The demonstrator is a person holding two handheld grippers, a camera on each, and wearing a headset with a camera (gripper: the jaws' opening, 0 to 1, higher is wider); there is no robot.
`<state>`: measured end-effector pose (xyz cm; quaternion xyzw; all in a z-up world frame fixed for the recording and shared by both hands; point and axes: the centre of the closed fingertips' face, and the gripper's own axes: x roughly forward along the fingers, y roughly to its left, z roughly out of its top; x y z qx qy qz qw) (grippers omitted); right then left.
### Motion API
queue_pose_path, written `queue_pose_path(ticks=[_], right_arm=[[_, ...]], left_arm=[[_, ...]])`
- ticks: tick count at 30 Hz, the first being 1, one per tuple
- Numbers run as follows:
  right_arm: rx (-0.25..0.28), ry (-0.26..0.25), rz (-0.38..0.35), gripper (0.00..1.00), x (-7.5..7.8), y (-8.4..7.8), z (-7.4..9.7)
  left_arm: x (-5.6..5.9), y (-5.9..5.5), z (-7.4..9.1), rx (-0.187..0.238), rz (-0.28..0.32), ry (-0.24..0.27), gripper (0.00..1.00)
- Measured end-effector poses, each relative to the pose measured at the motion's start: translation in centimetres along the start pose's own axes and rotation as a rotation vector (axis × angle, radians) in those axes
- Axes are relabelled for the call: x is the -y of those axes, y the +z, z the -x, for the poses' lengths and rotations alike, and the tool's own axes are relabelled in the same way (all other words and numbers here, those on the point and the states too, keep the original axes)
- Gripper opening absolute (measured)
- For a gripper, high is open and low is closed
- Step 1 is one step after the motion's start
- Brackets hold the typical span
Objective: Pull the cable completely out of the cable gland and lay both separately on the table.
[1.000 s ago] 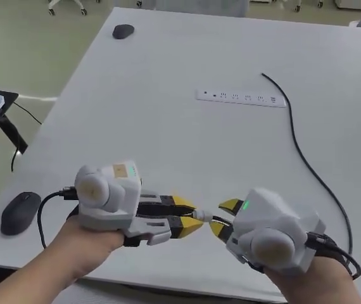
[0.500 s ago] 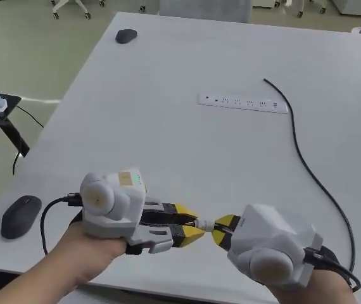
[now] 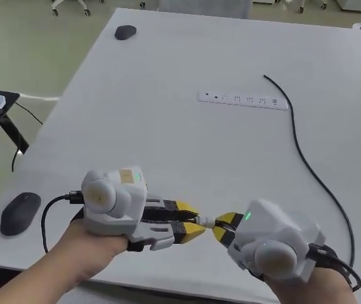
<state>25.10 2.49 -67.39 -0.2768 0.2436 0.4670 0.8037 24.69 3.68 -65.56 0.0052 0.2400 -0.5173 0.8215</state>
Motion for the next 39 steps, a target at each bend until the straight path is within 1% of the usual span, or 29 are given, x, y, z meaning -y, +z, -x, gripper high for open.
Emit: queue_pose_path(ticks=[8, 15, 19, 21, 26, 29, 30, 31, 33, 34, 36, 37, 39], right_arm=[[0.001, -0.007, -0.028, 0.0, 0.3, -0.3, 0.0], [-0.014, -0.031, -0.065, 0.0, 1.1, -1.3, 0.4], [-0.014, -0.039, -0.12, 0.0, 1.4, -1.9, 0.4], [-0.017, -0.046, -0.127, 0.0, 1.6, -2.2, 0.3], [-0.027, -0.069, -0.178, 0.0, 2.3, -3.0, 0.5], [-0.033, -0.077, -0.25, 0.0, 2.8, -4.0, 0.6], [-0.028, -0.076, -0.272, 0.0, 2.9, -4.1, 0.6], [-0.022, -0.075, -0.309, 0.0, 3.0, -4.4, 0.6], [-0.025, -0.085, -0.307, 0.0, 3.3, -4.8, 0.7], [-0.026, -0.09, -0.319, 0.0, 3.4, -5.1, 0.7], [-0.018, -0.091, -0.387, 0.0, 3.5, -5.6, 0.6], [-0.025, -0.091, -0.423, 0.0, 3.5, -6.1, 0.6], [-0.025, -0.097, -0.454, 0.0, 3.6, -6.6, 0.5]], left_arm=[[0.0, 0.2, -0.2, 0.006, -0.001, 0.003, 0.15], [-0.1, 0.5, -0.1, 0.018, 0.006, 0.004, 0.15], [-0.1, 0.6, -0.2, 0.019, 0.0, 0.005, 0.15], [0.0, 0.6, -0.1, 0.02, -0.007, 0.008, 0.15], [-0.1, 0.9, 0.1, 0.03, -0.006, 0.012, 0.15], [-0.1, 1.0, 0.2, 0.035, -0.007, 0.013, 0.15], [-0.1, 1.0, 0.2, 0.036, -0.007, 0.014, 0.15], [-0.1, 1.0, 0.2, 0.038, -0.007, 0.014, 0.15], [-0.1, 1.0, 0.3, 0.04, -0.008, 0.014, 0.15], [0.0, 1.0, 0.3, 0.043, -0.008, 0.015, 0.15], [0.0, 1.0, 0.3, 0.045, -0.007, 0.014, 0.15], [0.0, 0.9, 0.2, 0.043, -0.008, 0.015, 0.15], [0.1, 0.9, 0.2, 0.043, -0.009, 0.014, 0.15]])
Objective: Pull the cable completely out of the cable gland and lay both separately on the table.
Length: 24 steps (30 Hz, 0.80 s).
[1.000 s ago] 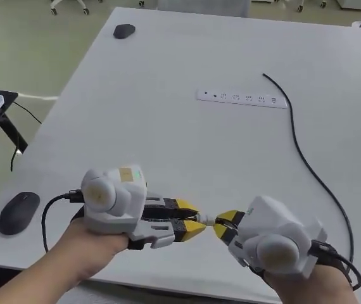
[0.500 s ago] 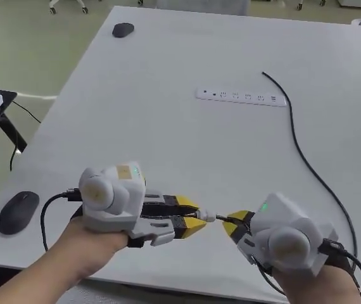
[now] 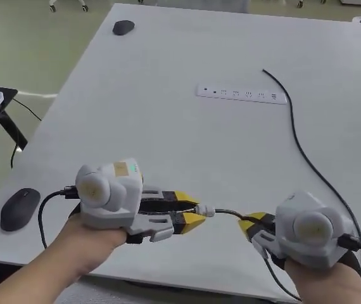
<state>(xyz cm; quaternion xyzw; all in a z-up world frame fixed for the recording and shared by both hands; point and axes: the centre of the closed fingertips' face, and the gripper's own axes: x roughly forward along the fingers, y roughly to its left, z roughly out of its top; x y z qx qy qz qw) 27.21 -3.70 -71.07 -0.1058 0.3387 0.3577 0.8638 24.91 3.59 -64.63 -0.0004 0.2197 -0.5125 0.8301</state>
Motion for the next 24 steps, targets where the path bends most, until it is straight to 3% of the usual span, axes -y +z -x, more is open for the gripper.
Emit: queue_pose_path(ticks=[6, 17, 19, 22, 24], right_arm=[[-0.009, -0.002, -0.119, 0.0, 0.5, -1.1, -0.4], [-0.011, 0.008, -0.144, 0.0, 0.1, -1.3, -0.4], [-0.005, 0.013, -0.135, 0.0, 0.0, -1.2, -0.4], [0.0, -0.005, -0.019, 0.0, 0.0, -1.1, -0.2], [0.003, -0.001, -0.033, 0.0, -0.1, -1.1, -0.1]], left_arm=[[0.1, 0.1, 0.0, 0.002, -0.006, -0.001, 0.15], [0.0, 0.1, 0.0, 0.0, -0.011, -0.002, 0.15], [0.0, 0.1, 0.1, 0.002, -0.008, -0.001, 0.15], [-0.2, 0.1, 0.1, 0.002, -0.006, 0.009, 0.15], [-0.5, 0.2, 0.2, 0.009, 0.01, 0.014, 0.15]])
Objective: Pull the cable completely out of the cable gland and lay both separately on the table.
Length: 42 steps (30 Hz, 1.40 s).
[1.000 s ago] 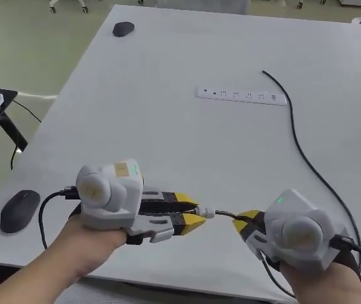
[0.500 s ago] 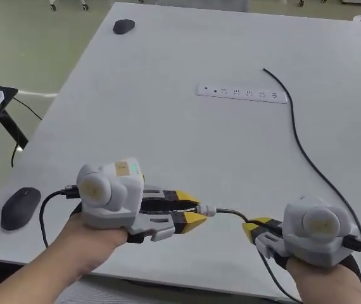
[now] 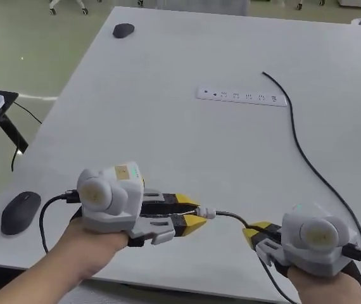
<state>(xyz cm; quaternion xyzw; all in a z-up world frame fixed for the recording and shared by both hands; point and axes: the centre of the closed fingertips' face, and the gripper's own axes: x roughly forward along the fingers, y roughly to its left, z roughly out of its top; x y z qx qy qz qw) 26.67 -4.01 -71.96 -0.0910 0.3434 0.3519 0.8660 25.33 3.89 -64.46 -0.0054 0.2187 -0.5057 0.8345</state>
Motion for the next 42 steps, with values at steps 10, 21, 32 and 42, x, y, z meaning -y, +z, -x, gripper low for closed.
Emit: queue_pose_path(ticks=[10, 21, 32, 42], right_arm=[[0.003, 0.013, 0.064, 0.01, -0.1, 0.5, 0.3], [0.074, 0.044, 0.425, 0.17, -2.9, 4.7, 1.9], [0.084, 0.08, 0.602, 0.13, -5.9, 6.5, 1.0], [0.075, 0.098, 0.642, 0.05, -6.7, 6.5, 0.8]], left_arm=[[-0.4, 0.0, 0.3, -0.005, -0.005, 0.005, 0.15], [-0.4, -0.1, 0.5, -0.011, 0.004, 0.002, 0.15], [-0.1, 0.1, 0.7, -0.005, 0.003, 0.0, 0.15], [0.5, -0.1, 0.6, -0.006, 0.006, -0.005, 0.15]])
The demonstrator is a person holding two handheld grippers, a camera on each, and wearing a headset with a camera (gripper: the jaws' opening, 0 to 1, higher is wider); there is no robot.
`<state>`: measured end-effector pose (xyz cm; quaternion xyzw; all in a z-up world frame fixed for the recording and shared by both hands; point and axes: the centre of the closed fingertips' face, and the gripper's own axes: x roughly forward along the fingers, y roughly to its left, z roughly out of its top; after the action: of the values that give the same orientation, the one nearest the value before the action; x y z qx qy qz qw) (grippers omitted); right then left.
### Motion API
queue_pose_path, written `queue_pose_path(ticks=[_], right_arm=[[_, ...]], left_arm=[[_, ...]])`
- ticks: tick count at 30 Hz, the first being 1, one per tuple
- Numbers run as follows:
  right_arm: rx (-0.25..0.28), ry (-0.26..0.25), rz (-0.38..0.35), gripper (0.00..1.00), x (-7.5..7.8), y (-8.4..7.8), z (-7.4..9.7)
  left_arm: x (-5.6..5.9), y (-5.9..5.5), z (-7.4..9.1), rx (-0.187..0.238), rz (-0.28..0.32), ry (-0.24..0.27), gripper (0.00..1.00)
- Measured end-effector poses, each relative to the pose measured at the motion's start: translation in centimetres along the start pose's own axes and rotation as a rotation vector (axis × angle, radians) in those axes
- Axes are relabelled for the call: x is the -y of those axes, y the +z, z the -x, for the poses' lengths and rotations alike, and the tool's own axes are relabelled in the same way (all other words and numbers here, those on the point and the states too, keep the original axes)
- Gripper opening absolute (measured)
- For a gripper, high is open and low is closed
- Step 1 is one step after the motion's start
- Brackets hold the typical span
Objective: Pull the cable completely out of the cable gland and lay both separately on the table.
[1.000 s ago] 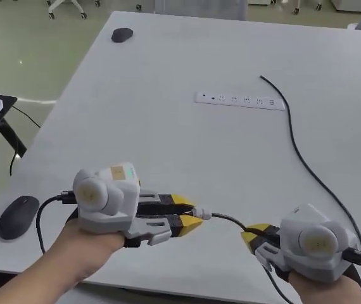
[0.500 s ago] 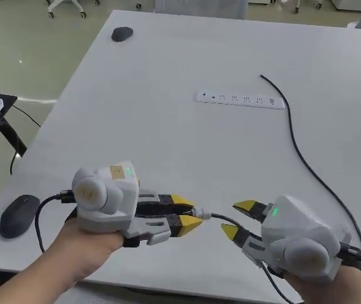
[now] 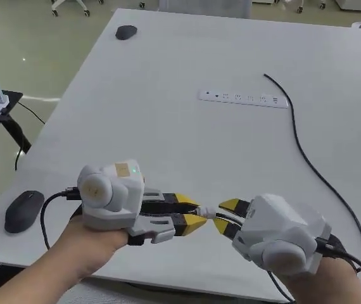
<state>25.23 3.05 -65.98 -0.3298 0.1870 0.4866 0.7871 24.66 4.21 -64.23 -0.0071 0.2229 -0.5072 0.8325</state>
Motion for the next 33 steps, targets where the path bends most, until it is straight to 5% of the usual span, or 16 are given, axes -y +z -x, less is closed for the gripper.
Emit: queue_pose_path(ticks=[10, 33], right_arm=[[0.007, 0.003, 0.029, 0.0, -0.4, -0.1, -0.1], [-0.015, -0.012, -0.119, 0.0, 0.0, -1.1, -0.1]], left_arm=[[0.1, -0.2, 0.0, -0.002, 0.005, -0.004, 0.15], [0.0, -0.1, 0.2, 0.006, -0.009, 0.001, 0.15]])
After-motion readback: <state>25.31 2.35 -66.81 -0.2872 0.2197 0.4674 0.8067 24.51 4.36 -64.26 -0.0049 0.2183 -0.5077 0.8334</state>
